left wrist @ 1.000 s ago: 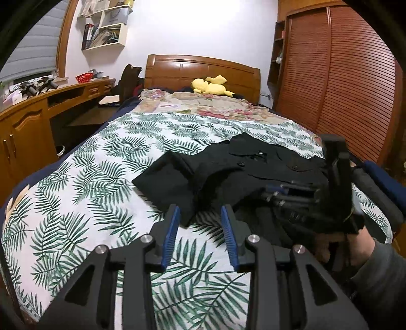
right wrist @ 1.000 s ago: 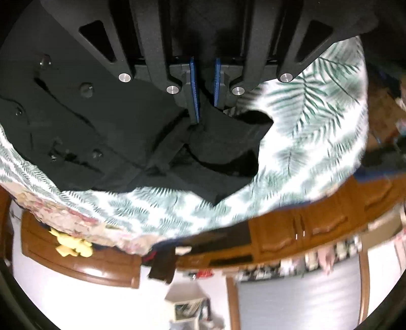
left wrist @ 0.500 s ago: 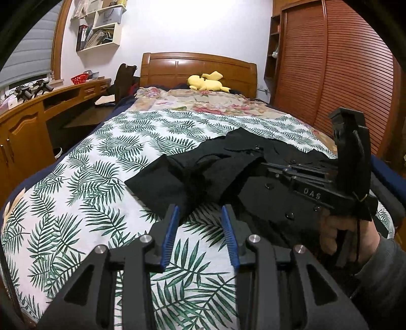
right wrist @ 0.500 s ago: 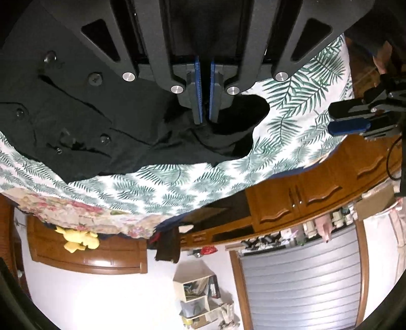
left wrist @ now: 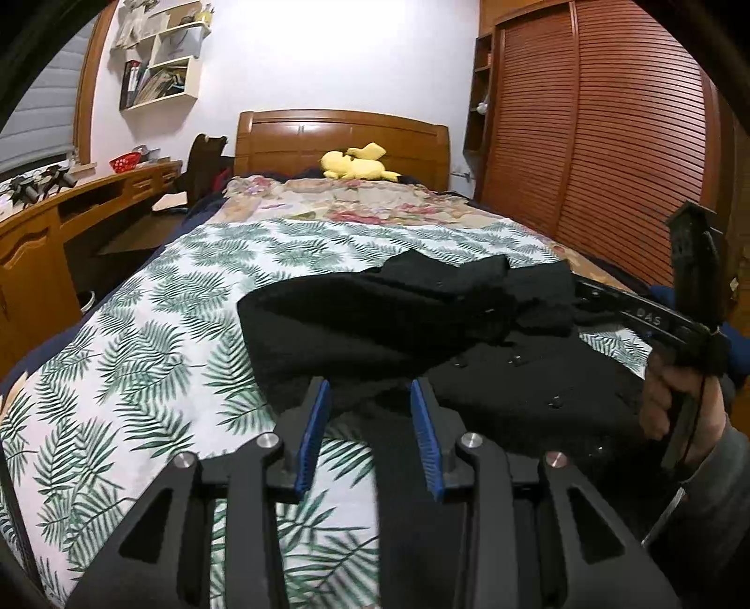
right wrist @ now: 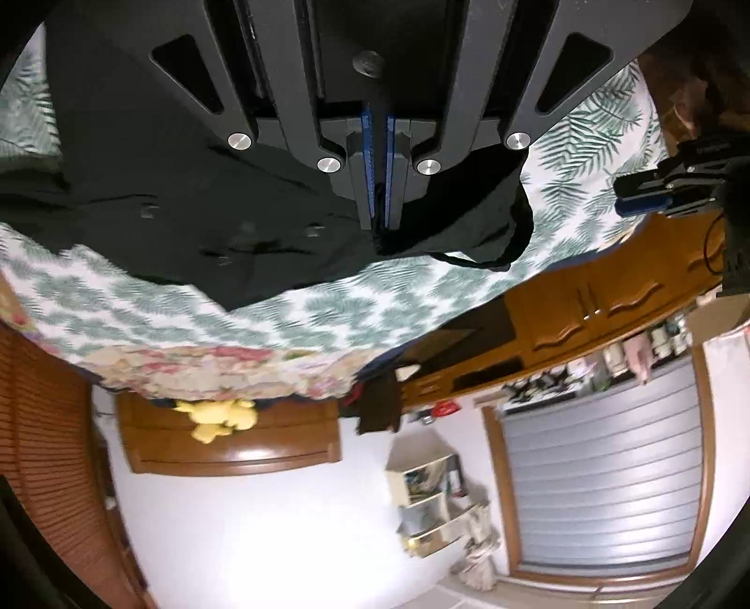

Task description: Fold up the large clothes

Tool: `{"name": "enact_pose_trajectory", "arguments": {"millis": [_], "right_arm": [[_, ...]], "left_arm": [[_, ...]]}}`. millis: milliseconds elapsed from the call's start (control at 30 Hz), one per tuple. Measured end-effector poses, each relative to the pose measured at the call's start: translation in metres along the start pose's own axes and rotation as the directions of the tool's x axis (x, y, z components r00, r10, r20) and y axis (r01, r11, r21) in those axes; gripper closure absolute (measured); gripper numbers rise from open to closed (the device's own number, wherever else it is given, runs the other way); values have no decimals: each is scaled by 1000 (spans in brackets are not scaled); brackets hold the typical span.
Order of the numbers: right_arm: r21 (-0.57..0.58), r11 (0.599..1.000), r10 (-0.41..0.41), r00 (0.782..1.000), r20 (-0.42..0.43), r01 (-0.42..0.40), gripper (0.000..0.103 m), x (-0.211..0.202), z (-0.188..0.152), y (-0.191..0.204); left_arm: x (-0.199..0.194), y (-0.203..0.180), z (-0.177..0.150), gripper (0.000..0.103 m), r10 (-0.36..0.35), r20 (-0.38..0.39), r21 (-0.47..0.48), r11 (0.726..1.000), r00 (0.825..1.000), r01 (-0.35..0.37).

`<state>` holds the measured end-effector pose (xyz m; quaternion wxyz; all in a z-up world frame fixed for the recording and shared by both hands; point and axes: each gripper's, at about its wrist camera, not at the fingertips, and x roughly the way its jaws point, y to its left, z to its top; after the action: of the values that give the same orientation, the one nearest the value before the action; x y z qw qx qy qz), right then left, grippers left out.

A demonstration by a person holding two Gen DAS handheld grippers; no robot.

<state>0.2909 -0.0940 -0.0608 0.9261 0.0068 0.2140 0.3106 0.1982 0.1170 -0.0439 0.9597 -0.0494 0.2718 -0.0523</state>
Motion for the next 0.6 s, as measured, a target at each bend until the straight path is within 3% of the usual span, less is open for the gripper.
{"name": "enact_pose_trajectory", "arguments": {"millis": [200,467,600], "right_arm": [[6,994,-108,994,-8,108,102,-42,-11,-38],[-3,970,-245,969,-32,245,103,-81,-31,-80],[17,974,-225,972,-68,227,103,-80,-43,-92]], "left_arm": [[12,-34,9,68,-41,5,20,999,999,40],[35,-80,18,67,-72,-10,54,996,997,73],[45,-100,18,66,-76,-25,86,993,997,78]]}}
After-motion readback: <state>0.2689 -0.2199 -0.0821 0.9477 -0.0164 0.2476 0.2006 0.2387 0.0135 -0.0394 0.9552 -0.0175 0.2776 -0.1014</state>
